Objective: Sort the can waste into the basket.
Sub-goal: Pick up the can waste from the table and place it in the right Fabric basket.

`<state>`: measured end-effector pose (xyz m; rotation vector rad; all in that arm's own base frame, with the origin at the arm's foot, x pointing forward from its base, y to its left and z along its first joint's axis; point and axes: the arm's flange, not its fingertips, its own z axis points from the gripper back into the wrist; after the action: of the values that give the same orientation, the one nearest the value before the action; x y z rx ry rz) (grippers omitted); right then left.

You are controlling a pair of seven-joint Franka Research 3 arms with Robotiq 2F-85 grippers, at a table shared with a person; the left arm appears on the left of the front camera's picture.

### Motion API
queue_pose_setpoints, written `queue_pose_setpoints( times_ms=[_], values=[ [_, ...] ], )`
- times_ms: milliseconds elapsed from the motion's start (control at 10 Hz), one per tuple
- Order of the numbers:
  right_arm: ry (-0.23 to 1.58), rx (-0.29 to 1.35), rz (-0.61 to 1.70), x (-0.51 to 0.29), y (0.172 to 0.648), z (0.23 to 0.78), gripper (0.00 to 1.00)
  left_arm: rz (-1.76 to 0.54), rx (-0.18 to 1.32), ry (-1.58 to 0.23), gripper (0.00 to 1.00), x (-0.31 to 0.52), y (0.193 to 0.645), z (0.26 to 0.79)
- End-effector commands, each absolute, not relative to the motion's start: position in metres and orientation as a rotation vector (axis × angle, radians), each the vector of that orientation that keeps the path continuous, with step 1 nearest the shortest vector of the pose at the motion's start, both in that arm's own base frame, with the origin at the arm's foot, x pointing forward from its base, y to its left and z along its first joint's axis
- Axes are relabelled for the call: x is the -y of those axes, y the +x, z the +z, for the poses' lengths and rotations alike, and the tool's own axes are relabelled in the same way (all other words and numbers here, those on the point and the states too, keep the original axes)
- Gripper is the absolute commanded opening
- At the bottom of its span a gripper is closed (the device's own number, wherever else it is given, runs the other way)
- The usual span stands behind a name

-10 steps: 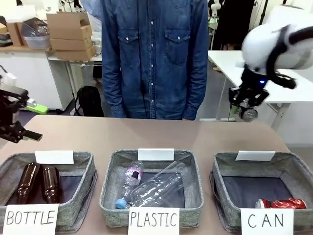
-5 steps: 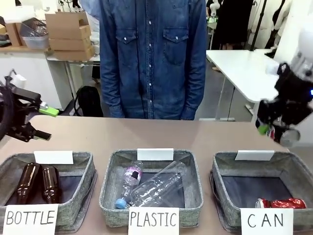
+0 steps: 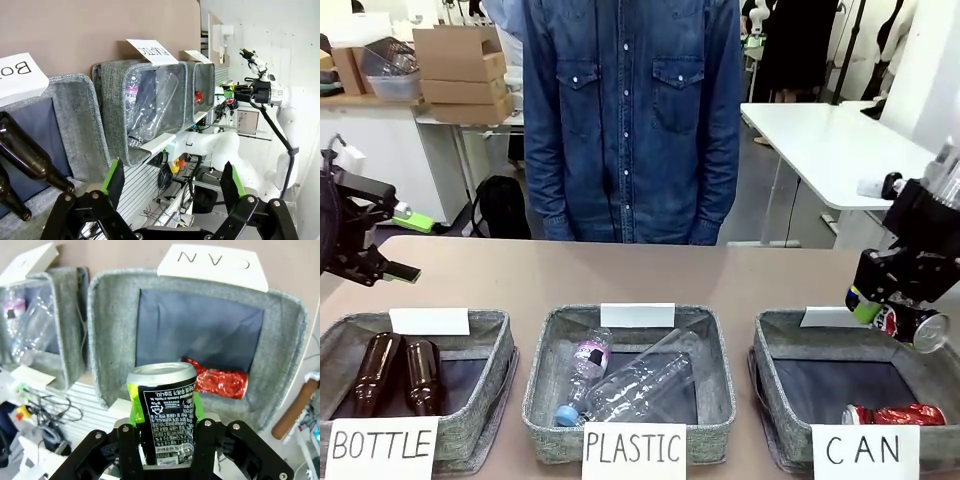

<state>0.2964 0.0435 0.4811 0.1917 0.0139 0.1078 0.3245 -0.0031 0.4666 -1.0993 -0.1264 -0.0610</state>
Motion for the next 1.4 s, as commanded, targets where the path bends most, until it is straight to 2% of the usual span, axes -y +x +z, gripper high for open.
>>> queue_pose_setpoints(
  times_ms=[0,200,300,400,500,1300],
  values=[
    [0.235,-0.018,0.130,-0.040,0.289,0.467,0.00,-0.055,0.113,-1.100,1.00,0.001,0.321,0.468],
    [0.227,-0.035,0.140,-0.040,0.292,0.468,0.00,-0.055,0.113,-1.100,1.00,0.001,0.321,0.468],
    [0.232,-0.038,0.136,-0.040,0.294,0.469,0.82,-0.055,0.113,-1.100,1.00,0.001,0.321,0.468],
    [0.231,-0.042,0.132,-0.040,0.296,0.470,0.97,-0.055,0.113,-1.100,1.00,0.001,0.321,0.468],
    [0.230,-0.045,0.128,-0.039,0.297,0.470,1.00,-0.055,0.113,-1.100,1.00,0.001,0.321,0.468],
    [0.270,-0.040,0.122,-0.038,0.307,0.474,1.00,-0.055,0.113,-1.100,1.00,0.001,0.321,0.468]
  ],
)
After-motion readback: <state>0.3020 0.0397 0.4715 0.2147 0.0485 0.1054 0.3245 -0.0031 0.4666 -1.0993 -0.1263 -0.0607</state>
